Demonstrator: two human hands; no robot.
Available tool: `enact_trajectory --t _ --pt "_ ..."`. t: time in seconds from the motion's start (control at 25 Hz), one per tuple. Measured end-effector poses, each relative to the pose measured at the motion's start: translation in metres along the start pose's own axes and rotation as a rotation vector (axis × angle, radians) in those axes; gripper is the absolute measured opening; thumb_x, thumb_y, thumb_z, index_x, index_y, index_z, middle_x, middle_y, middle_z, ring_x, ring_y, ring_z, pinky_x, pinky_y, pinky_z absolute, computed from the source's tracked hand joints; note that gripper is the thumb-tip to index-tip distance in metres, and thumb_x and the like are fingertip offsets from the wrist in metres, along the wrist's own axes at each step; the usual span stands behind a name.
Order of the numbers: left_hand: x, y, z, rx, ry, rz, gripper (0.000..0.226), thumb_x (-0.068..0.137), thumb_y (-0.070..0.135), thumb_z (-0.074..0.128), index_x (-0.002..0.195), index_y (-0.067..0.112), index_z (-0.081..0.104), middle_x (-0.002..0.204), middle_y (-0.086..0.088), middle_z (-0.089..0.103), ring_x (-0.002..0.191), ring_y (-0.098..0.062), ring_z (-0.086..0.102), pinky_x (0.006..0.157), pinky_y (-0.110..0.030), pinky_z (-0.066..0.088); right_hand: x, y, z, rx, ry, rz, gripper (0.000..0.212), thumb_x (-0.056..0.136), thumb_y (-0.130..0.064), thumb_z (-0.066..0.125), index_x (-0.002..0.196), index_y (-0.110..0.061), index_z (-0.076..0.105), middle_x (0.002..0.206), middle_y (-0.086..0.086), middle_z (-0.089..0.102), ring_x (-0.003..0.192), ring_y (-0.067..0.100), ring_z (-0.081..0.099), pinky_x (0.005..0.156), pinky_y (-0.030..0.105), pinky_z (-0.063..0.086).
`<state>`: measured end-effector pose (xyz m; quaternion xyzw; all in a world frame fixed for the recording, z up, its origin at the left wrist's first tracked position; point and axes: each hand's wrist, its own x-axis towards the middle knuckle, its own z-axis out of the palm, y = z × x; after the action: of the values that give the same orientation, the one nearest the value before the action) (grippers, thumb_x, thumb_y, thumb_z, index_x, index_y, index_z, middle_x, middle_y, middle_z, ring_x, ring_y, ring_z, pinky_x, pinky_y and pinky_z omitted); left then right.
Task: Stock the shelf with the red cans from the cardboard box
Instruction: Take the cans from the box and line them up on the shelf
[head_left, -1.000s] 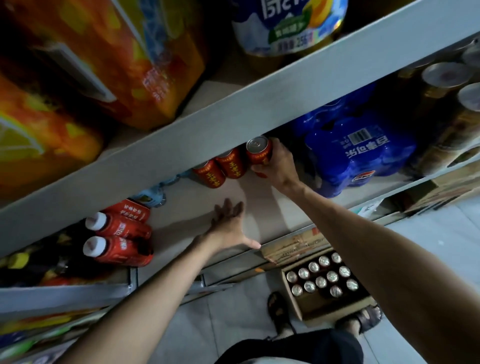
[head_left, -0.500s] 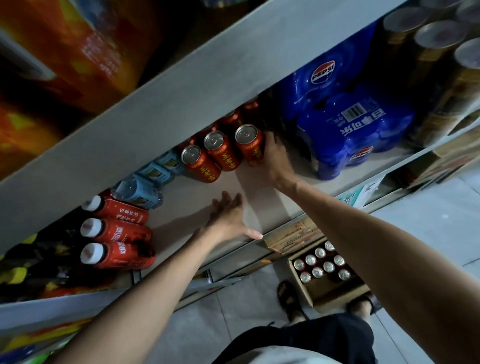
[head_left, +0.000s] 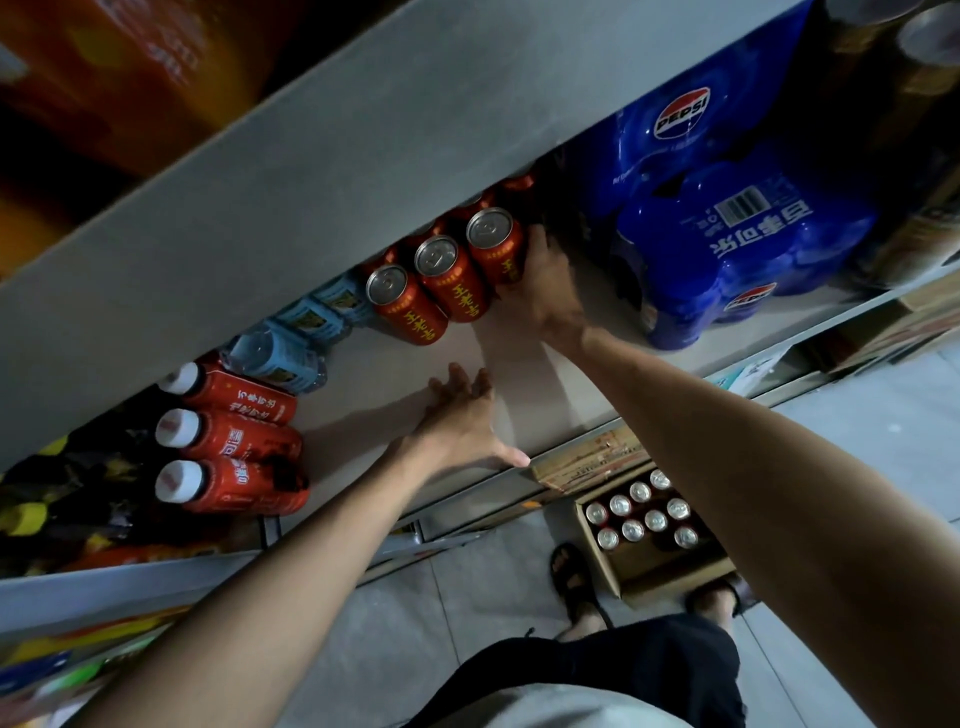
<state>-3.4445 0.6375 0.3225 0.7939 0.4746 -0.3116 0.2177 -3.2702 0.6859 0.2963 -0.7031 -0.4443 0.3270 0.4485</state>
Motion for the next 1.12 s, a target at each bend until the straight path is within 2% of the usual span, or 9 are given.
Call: enact_trajectory --t 0.2,0.44,0.84,1.12 --pt "-0.001 0.002 -0.001 0.001 -0.01 0.0 0.137 0.064 0.072 0.071 0.156 0.008 -0.006 0.158 -0.034 -0.01 0.146 -0.052 -0.006 0.12 -0.06 0.011 -0.001 -0.002 0.001 0.014 0.019 -0.023 0.07 0.081 -0.013 0.074 0.141 -0.01 0.037 0.139 0.014 0.051 0.127 0.028 0.051 0.104 0.036 0.04" --pt "-0.006 0.007 -0.004 -0.012 0.0 -0.021 0.136 0.064 0.068 0.075 0.156 0.009 -0.006 0.158 -0.033 -0.01 0.144 -0.057 -0.002 0.119 -0.059 0.014 0.0 0.0 0.001 -0.006 0.04 -0.045 0.067 0.081 -0.017 0.073 0.138 -0.01 0.039 0.136 0.014 0.054 0.123 0.027 0.055 0.101 0.036 0.043" --pt "-0.009 0.007 -0.004 -0.023 -0.004 -0.016 0.133 0.067 0.068 0.073 0.156 0.009 -0.006 0.158 -0.032 -0.012 0.145 -0.054 -0.005 0.12 -0.058 0.01 0.001 0.008 0.002 0.051 -0.031 -0.078 0.074 0.082 -0.017 0.073 0.144 -0.012 0.032 0.145 0.014 0.044 0.133 0.028 0.045 0.109 0.046 0.04" --pt "-0.003 0.001 -0.003 0.007 -0.004 0.032 0.136 0.066 0.073 0.069 0.155 0.006 -0.009 0.157 -0.036 -0.01 0.145 -0.054 -0.005 0.119 -0.062 0.009 -0.007 -0.003 -0.003 -0.01 -0.052 0.066 0.074 0.081 -0.015 0.074 0.144 -0.011 0.034 0.146 0.013 0.041 0.132 0.026 0.045 0.109 0.039 0.04"
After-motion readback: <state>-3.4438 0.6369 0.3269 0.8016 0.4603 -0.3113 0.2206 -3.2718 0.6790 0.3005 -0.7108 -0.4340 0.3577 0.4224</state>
